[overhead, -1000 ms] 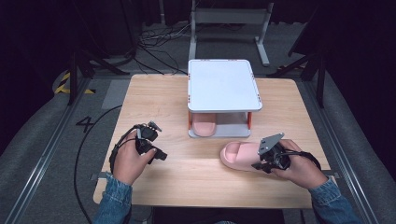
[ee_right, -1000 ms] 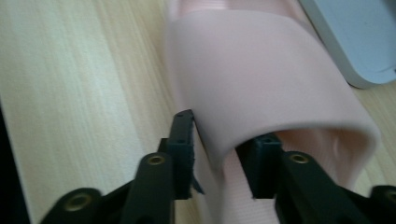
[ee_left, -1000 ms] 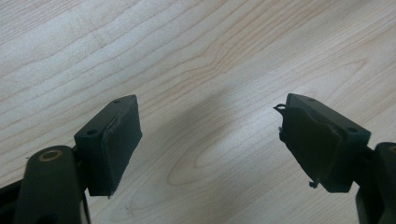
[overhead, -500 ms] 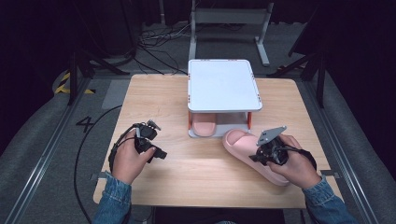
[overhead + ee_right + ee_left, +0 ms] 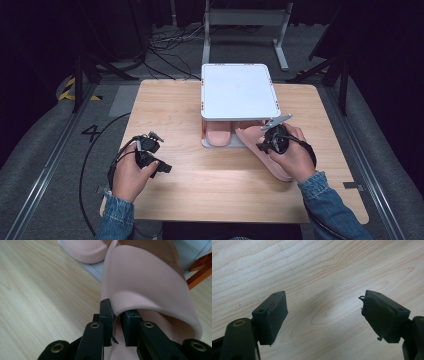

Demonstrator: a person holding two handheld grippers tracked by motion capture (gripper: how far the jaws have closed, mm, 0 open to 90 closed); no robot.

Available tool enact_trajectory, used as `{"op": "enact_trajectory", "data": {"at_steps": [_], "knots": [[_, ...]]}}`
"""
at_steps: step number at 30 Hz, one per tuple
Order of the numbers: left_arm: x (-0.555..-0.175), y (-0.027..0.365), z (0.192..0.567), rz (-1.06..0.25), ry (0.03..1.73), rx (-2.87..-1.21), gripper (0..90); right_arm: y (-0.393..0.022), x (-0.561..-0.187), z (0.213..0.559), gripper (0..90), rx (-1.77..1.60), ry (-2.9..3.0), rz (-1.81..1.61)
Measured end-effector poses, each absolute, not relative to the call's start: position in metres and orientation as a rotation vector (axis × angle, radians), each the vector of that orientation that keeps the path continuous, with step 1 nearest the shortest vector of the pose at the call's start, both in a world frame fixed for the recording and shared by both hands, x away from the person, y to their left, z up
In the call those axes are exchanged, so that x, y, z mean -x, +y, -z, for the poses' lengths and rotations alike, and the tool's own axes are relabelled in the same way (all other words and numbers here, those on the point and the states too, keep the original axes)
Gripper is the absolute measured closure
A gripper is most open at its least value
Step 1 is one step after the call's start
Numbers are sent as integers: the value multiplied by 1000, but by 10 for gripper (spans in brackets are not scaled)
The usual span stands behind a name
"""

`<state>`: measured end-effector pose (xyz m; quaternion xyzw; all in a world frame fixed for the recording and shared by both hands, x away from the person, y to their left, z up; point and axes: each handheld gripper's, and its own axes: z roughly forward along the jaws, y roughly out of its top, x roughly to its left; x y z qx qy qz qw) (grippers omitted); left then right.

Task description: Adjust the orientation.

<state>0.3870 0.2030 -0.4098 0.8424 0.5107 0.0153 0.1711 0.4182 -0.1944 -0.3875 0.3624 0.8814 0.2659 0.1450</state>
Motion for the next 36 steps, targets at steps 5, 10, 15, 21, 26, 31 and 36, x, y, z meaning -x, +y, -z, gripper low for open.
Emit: {"op": "enact_trajectory", "data": {"at_steps": [5, 10, 15, 21, 26, 31, 36], "knots": [[-386, 204, 411, -32, 1460, -2388, 209, -185, -424, 392, 796, -1102, 2516, -754], [-388, 201, 413, -22, 1455, -2393, 209, -172, -426, 397, 771, -1136, 2480, -752], [-390, 198, 414, -25, 1447, -2393, 209, -167, -426, 404, 666, -1140, 2472, -815], [-395, 193, 413, -16, 1428, -2406, 209, -178, -415, 399, 513, -1156, 2481, -918], [-400, 186, 413, -14, 1395, -2425, 209, -200, -393, 390, 478, -1151, 2443, -959], [-406, 179, 412, -14, 1370, -2444, 209, -220, -375, 384, 452, -1180, 2438, -875], [-412, 174, 411, -14, 1352, -2450, 209, -234, -365, 389, 450, -1286, 2457, -775]]}}
